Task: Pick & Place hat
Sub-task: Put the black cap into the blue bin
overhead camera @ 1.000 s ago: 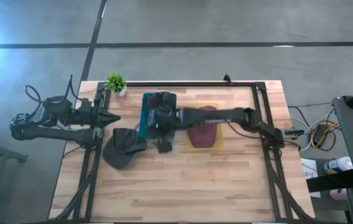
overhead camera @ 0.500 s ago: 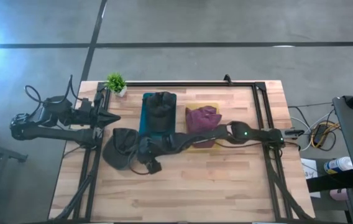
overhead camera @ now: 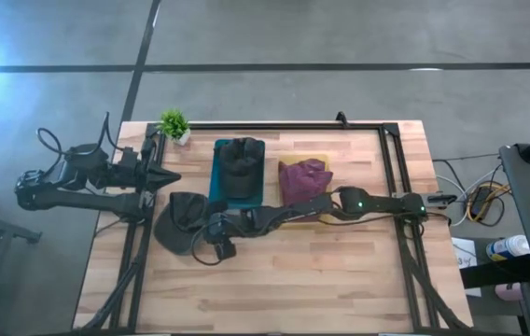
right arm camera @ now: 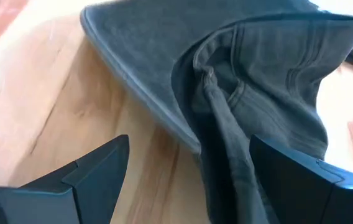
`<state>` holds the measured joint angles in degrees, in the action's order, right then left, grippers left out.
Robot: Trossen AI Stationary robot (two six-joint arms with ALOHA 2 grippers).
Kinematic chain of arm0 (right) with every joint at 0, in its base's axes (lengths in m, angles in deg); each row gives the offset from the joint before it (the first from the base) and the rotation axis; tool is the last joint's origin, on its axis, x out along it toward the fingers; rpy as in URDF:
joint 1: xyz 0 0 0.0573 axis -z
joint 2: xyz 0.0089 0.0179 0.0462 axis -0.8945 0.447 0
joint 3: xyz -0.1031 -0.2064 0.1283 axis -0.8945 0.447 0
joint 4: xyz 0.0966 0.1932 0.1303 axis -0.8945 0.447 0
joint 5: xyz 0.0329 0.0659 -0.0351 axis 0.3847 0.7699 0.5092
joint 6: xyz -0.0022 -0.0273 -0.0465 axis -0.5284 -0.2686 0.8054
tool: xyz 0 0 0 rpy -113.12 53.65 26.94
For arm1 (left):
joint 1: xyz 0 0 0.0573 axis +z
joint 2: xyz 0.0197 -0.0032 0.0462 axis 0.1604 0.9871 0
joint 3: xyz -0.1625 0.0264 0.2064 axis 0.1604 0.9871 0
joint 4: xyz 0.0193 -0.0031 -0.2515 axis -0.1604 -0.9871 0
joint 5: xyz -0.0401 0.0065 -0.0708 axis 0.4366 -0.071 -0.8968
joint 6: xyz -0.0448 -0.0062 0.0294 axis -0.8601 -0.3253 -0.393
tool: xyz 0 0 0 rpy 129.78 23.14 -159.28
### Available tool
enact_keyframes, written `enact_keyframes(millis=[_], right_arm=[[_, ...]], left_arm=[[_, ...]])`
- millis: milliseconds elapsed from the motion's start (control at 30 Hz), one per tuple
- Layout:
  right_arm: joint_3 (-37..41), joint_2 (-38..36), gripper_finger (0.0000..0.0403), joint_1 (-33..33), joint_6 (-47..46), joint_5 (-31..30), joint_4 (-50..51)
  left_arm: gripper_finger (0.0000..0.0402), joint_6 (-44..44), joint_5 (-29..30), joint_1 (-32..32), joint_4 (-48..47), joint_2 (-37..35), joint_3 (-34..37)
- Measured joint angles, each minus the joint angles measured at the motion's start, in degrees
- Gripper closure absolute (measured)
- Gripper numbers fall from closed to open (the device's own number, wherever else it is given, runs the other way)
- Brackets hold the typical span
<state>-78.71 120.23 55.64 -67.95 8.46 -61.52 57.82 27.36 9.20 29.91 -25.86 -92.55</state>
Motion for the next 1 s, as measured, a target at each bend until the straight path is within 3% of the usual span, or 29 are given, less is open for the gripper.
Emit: enact_keyframes(millis=[633, 767, 1000], right_arm=[[0.75, 0.57, 0.0081, 2.16, -2.7, -4.33, 1.73], [0.75, 0.57, 0.0121, 1.78, -2.39, -4.31, 2.2], [0.75, 0.53, 0.023, 2.03, -1.92, -4.28, 1.69]], left_arm=[[0.0401, 0.01, 0.0, 0.02, 0.02, 0.0, 0.0], [0.0401, 0.0, -0.02, 0.0, 0.02, 0.0, 0.0], [0.0401, -0.01, -0.01, 0.01, 0.02, 0.0, 0.0]])
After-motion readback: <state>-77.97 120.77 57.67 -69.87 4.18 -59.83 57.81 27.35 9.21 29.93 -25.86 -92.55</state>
